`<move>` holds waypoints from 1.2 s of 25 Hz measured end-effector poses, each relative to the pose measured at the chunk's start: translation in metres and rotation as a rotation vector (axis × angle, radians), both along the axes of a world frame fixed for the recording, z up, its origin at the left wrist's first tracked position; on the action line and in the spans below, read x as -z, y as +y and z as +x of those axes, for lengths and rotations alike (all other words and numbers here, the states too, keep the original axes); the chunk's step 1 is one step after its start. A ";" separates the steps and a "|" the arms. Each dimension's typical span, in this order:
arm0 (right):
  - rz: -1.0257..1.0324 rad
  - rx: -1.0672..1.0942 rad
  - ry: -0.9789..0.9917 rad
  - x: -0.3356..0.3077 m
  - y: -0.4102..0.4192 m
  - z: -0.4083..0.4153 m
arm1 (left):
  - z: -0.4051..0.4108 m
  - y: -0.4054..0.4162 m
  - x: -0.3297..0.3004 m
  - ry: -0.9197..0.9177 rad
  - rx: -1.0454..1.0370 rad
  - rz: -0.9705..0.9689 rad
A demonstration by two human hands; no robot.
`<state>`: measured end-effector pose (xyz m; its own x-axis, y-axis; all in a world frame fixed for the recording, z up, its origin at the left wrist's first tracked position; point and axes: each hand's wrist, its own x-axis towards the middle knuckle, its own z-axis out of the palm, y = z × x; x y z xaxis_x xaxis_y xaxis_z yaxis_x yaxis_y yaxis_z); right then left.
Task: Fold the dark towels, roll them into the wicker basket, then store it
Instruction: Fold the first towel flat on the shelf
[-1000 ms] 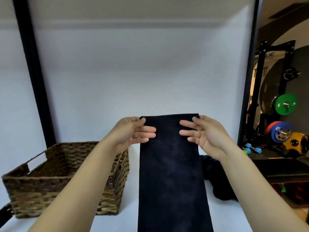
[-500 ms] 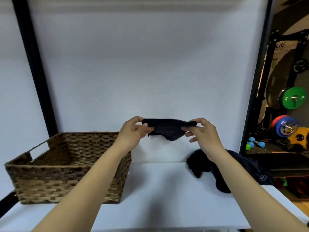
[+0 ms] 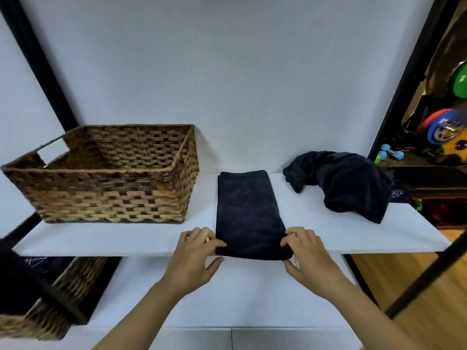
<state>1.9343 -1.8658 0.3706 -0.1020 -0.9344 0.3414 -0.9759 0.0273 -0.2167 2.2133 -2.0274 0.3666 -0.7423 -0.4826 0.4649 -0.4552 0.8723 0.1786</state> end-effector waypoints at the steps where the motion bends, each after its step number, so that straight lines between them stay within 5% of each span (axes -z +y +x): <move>1: -0.016 -0.005 0.085 0.003 0.000 0.003 | -0.003 0.003 0.001 -0.045 -0.012 -0.012; 5: -0.023 -0.051 0.242 0.003 -0.026 0.033 | -0.045 0.028 0.002 -0.159 0.048 -0.064; 11: -0.187 -0.132 0.223 0.020 -0.033 0.033 | -0.053 0.028 0.015 0.077 0.016 -0.005; 16: -0.052 -0.073 -0.092 0.000 -0.015 0.012 | -0.021 0.017 0.014 0.092 -0.182 -0.005; 20: 0.127 0.056 -0.429 -0.026 -0.028 0.010 | -0.037 0.018 -0.011 0.029 -0.368 0.213; 25: 0.272 0.122 -0.474 -0.036 -0.047 0.006 | -0.059 0.021 -0.035 -0.075 -0.487 0.372; 28: 0.299 0.169 -0.455 -0.043 -0.052 0.006 | -0.069 0.026 -0.042 -0.088 -0.501 0.141; 30: 0.285 0.203 -0.351 -0.047 -0.056 0.013 | -0.078 0.037 -0.037 0.000 -0.328 -0.093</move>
<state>1.9473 -1.9223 0.4179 -0.3549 -0.9348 -0.0126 -0.8139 0.3155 -0.4879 2.1351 -1.9900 0.4036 -0.5546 -0.6509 0.5184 -0.7141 0.6921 0.1049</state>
